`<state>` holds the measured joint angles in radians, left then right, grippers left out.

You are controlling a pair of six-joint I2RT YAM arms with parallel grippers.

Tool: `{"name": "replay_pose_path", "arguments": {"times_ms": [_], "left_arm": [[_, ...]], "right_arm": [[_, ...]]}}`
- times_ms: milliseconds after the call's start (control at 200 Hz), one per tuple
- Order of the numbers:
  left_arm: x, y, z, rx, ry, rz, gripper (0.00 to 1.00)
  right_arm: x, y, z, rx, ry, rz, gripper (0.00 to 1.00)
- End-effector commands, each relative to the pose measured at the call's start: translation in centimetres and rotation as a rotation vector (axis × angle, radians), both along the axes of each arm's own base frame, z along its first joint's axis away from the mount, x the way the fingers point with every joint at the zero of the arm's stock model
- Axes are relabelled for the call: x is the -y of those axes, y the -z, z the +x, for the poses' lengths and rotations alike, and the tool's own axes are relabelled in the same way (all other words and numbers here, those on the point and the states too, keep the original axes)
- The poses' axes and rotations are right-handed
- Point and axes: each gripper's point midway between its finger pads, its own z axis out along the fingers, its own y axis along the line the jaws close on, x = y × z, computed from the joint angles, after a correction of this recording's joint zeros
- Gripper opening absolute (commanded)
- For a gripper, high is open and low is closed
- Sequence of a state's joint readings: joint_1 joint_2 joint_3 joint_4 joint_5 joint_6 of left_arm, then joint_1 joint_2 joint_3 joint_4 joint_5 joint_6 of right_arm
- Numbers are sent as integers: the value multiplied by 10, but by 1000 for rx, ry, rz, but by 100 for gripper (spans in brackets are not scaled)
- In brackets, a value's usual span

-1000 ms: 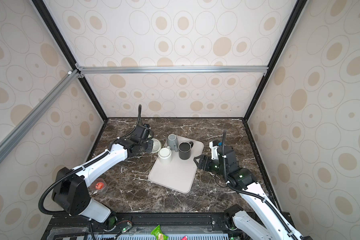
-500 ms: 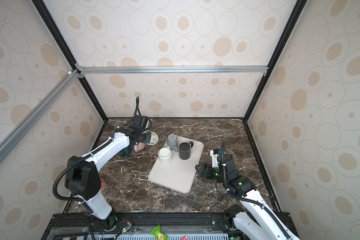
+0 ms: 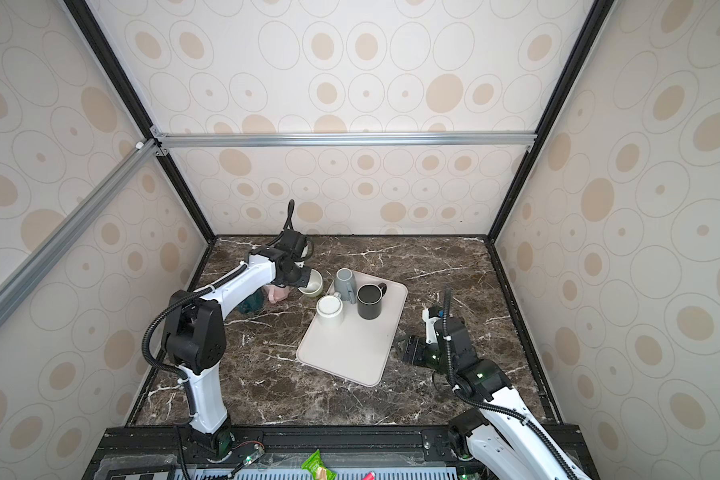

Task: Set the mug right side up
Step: 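Lower the light green mug upright beside the pink mug and open the left gripper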

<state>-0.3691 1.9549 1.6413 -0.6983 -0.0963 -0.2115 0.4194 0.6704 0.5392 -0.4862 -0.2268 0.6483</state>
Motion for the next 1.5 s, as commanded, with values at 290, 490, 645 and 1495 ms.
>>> {"name": "replay_pose_path", "arguments": {"times_ms": [290,490,645,1495], "left_arm": [[-2,-20,18,19,6,-29,0],[-10,-15,18,-2,-7,-37,0],[-14,-17,20,-2,-21,-30,6],[4,-86,-37,179,35,-203,90]], "right_arm": [[7,10,-1,-19,26,-34,77],[5,16,-3,-42,16,-32,77],[5,19,-6,-55,10,-35,84],[-5,26,-8,-88,-16,17,89]]}}
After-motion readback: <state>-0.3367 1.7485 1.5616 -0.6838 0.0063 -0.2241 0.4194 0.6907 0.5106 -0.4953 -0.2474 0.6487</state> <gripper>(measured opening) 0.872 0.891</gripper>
